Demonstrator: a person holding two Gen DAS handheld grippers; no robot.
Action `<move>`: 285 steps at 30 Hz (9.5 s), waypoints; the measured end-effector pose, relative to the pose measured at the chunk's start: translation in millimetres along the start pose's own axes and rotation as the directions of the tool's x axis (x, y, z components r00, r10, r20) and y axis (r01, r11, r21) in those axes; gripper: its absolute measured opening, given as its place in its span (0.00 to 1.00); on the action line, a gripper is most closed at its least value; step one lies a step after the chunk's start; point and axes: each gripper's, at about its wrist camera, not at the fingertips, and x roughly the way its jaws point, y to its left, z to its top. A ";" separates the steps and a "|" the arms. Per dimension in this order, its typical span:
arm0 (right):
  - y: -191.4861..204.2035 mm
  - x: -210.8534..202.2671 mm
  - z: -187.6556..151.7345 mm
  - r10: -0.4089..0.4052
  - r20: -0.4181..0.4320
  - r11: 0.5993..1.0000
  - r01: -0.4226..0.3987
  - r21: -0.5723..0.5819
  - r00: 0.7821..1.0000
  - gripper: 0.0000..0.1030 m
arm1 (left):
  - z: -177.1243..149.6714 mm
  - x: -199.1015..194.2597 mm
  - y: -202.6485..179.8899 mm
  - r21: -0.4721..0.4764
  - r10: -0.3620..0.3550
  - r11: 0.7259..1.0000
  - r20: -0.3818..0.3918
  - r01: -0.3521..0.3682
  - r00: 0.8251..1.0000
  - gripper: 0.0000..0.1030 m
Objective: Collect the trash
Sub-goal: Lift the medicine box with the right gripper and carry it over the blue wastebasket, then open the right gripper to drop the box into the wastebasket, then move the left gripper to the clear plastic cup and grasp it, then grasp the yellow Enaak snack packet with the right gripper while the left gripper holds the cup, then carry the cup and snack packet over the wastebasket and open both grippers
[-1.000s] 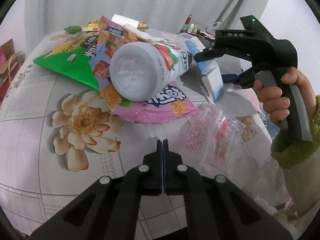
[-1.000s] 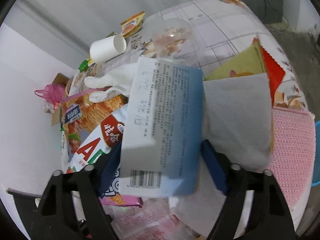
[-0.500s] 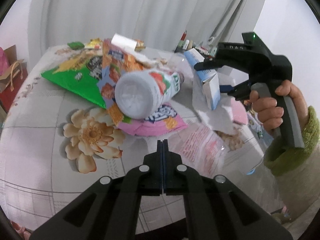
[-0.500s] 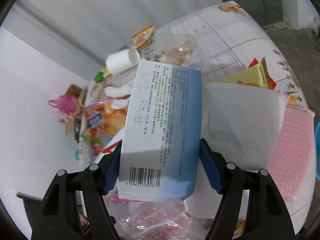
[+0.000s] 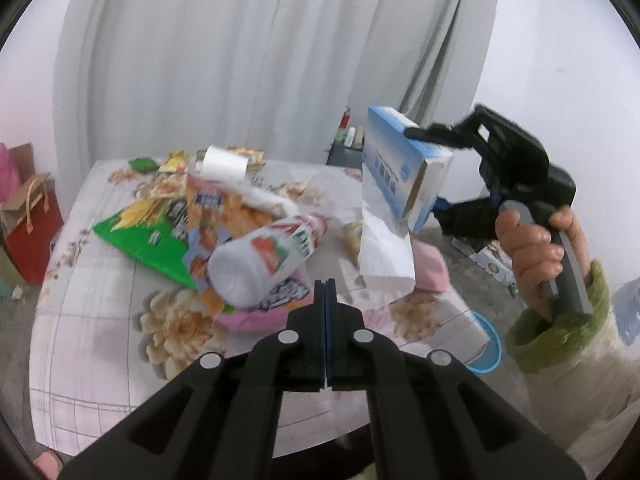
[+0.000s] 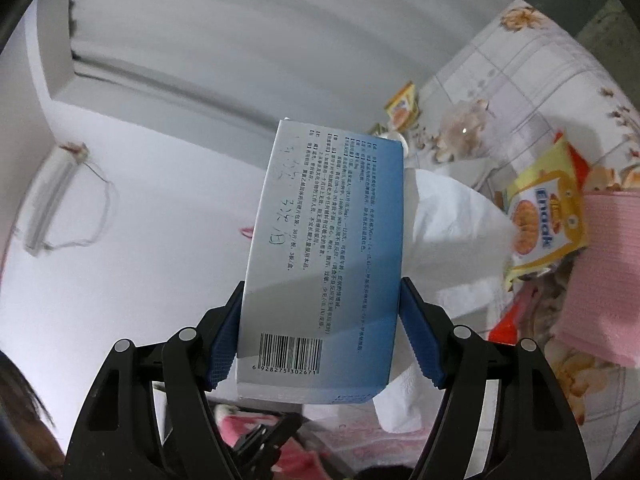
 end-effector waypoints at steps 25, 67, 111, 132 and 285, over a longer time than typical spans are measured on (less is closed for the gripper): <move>-126.9 -291.4 -70.4 -0.172 0.566 0.965 0.023 0.261 0.806 0.67 | 79.4 154.8 -240.6 0.162 -0.435 0.864 -0.235 0.476 0.869 0.00; -360.8 -340.7 -60.8 -0.559 0.439 0.735 0.176 0.654 0.703 0.79 | 5.7 279.2 -349.8 0.136 -0.334 0.884 -0.485 0.447 0.808 0.79; -9.6 -23.9 36.7 -0.543 0.329 0.749 0.623 -0.227 0.773 0.92 | 84.7 50.9 62.5 -0.220 0.110 0.969 -0.024 -0.112 0.994 0.94; -55.6 24.7 86.0 -0.573 0.153 0.775 0.593 -0.219 0.805 0.70 | 199.6 286.7 0.0 0.138 -0.019 0.987 -0.432 0.087 0.902 0.94; -212.4 -312.6 -105.1 -0.574 0.627 0.803 0.211 0.557 0.527 0.00 | 86.0 275.7 -368.6 0.098 -0.386 0.836 -0.593 0.539 0.707 0.65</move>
